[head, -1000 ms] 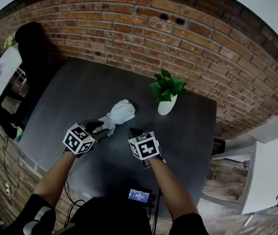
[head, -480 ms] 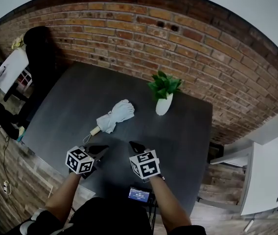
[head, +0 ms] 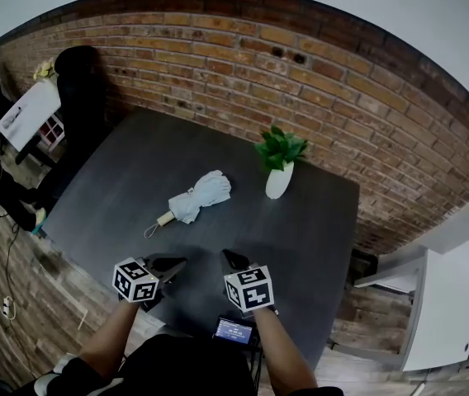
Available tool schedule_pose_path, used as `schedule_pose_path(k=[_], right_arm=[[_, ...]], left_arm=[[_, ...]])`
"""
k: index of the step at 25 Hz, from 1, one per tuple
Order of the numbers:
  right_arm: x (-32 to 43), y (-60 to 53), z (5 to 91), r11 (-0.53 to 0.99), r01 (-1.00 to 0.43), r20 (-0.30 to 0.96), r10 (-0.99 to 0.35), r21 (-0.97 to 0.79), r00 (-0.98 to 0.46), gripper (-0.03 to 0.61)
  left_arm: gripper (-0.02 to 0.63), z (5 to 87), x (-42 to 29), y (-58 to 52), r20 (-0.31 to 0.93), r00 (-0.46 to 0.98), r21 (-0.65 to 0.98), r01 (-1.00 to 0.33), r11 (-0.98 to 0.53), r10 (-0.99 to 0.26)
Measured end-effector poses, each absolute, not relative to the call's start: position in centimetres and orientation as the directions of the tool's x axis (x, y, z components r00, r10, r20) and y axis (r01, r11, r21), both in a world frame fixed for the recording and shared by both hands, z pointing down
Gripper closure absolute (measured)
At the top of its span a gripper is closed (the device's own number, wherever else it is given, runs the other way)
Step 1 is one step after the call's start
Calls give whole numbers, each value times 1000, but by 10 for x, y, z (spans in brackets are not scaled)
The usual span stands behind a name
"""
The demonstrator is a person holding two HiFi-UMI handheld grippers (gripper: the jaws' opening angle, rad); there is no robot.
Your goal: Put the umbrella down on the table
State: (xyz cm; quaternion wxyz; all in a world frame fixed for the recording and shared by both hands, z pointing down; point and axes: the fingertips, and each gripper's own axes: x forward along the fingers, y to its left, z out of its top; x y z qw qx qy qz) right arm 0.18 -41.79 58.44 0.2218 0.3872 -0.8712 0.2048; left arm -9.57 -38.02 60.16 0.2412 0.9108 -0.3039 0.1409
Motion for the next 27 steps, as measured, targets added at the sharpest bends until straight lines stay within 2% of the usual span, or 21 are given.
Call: schedule_pose_path(k=[4, 27], right_arm=[[6, -409, 582, 622, -771, 536, -607, -139, -587, 572], [32, -347, 594, 594, -791, 506, -643, -144, -575, 572]], left_arm=[[611, 607, -89, -361, 410, 779, 366, -618, -696, -475], [610, 641, -81, -279, 424, 783, 420, -615, -668, -455]])
